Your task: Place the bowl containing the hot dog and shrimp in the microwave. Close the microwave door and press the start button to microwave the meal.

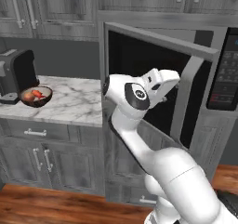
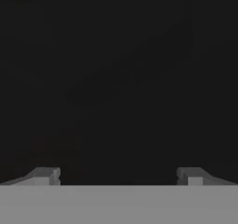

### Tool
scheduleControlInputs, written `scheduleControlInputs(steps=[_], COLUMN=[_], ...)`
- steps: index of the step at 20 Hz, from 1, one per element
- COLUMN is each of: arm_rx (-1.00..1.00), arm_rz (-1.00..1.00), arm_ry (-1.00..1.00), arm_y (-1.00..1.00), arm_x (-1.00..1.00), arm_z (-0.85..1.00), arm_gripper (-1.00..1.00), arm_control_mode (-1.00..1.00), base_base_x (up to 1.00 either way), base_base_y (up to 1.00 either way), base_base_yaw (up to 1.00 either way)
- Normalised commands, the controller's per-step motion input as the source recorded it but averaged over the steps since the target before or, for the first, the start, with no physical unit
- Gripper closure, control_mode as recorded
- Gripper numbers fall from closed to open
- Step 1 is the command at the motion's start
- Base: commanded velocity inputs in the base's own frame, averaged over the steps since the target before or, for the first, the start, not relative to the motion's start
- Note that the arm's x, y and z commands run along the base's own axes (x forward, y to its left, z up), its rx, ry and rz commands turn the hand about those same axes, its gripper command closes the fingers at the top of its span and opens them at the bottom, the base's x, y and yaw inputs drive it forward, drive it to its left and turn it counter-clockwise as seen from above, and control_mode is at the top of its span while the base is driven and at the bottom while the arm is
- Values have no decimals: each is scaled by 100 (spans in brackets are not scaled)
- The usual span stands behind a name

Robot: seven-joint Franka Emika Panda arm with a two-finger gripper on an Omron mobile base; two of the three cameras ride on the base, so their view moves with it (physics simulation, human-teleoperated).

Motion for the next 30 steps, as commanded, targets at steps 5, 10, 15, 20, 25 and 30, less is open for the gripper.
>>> scheduleControlInputs(steps=[5, 10, 15, 20, 25, 30], arm_rx=[7, 6, 7, 5, 4, 4], arm_rz=[15, 24, 26, 23, 25, 27], arm_ry=[0, 0, 0, 0, 0, 0], arm_y=[-95, -76, -54, -32, -24, -11], arm_x=[59, 82, 99, 86, 77, 92], arm_z=[-28, -16, 0, 0, 0, 2], arm_gripper=[-100, -100, -100, -100, -100, -100], arm_control_mode=[-100, -100, -100, -100, -100, -100], base_base_x=[0, 0, 0, 0, 0, 0], base_base_y=[0, 0, 0, 0, 0, 0], base_base_yaw=[0, 0, 0, 0, 0, 0])
